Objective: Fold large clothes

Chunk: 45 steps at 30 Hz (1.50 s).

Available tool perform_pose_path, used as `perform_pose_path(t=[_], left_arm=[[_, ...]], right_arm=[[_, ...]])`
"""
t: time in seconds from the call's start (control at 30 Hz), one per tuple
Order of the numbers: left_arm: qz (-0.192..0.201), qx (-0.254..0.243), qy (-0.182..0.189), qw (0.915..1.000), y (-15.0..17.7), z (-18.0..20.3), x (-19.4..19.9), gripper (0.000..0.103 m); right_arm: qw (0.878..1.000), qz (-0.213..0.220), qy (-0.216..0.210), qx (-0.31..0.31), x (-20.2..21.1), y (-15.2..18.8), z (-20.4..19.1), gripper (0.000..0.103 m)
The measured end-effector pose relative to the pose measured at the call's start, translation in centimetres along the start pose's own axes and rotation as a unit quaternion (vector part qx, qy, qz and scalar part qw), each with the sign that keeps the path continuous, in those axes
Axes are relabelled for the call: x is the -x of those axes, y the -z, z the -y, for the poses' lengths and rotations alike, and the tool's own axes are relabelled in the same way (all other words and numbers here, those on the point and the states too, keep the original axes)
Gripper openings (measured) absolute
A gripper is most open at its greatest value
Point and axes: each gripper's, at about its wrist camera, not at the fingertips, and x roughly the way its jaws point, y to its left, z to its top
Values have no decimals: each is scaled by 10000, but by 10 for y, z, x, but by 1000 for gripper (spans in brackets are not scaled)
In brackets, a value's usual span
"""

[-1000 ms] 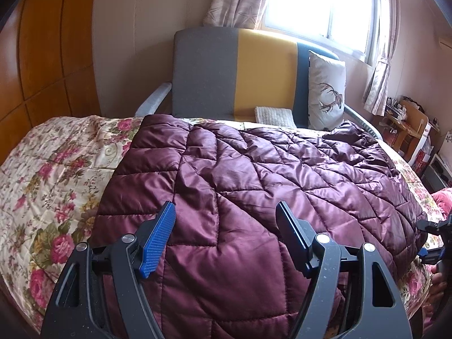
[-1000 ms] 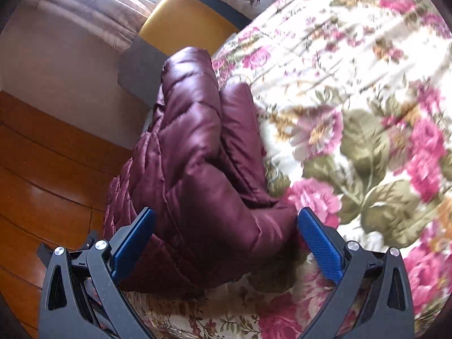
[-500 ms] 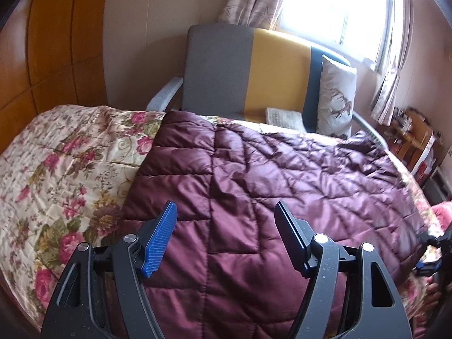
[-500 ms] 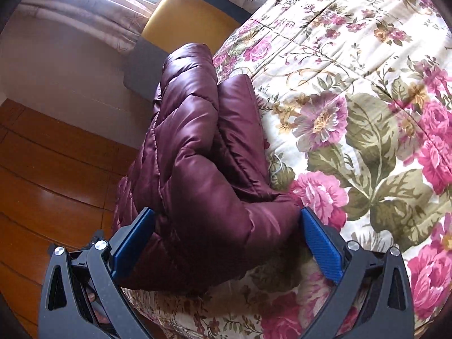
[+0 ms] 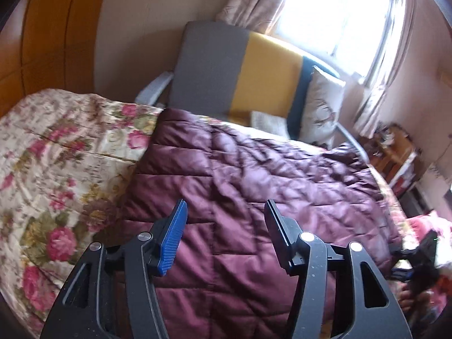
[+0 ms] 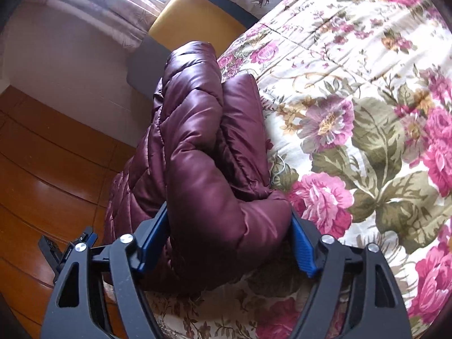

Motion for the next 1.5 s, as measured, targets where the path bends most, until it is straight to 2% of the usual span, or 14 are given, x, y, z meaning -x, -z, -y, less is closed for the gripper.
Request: perform_pose_path(t=[0.1,0.17,0.23,0.33,0.4,0.53,0.77,0.83,0.93,1.07,1.2,1.4,1.43,1.5], left_arm=[[-242,-322,135,9991,6,24,-16,50],[-579,-356,204,9975,14,35,-39,50],[-595,-519,0,9969,21,43,-55,50],[-565,-529,-156,9969,23,48,-62,50],[-592,-596,-191,9963,24,52,-62,50],[-688,-707,-98,9951,26,65,-61,48],[-888,-1262,154,9879,42,121,-62,48],[-952,-1139,175,9888,35,121,-62,48],[-922,-895,337,9911,18,117,-53,47],[-923,-965,486,9899,7,126,-45,43],[-1111,-1347,477,9835,21,148,-64,39],[-1242,-1374,412,9818,42,147,-90,39],[-1255,-1352,449,9818,43,146,-91,39],[-1309,-1186,567,9826,43,142,-92,39]], right_arm=[[9999,3,-137,65,-5,-1,-5,101],[9998,-20,-17,183,-15,-2,-11,101],[9998,47,-46,166,-20,-3,-13,100],[9997,69,-176,167,-17,-4,-17,65],[9989,219,-256,336,-1,-7,-29,51],[9949,352,-202,924,36,-6,-52,44],[9986,384,84,365,76,13,18,45],[9988,430,-52,227,77,16,26,51],[9982,467,-367,-16,77,17,36,80],[9979,329,-521,217,73,21,34,93],[9976,287,-471,429,66,28,24,101],[9973,426,-418,430,48,32,9,96],[9972,451,-387,453,47,32,7,85],[9968,505,-411,457,49,33,4,75]])
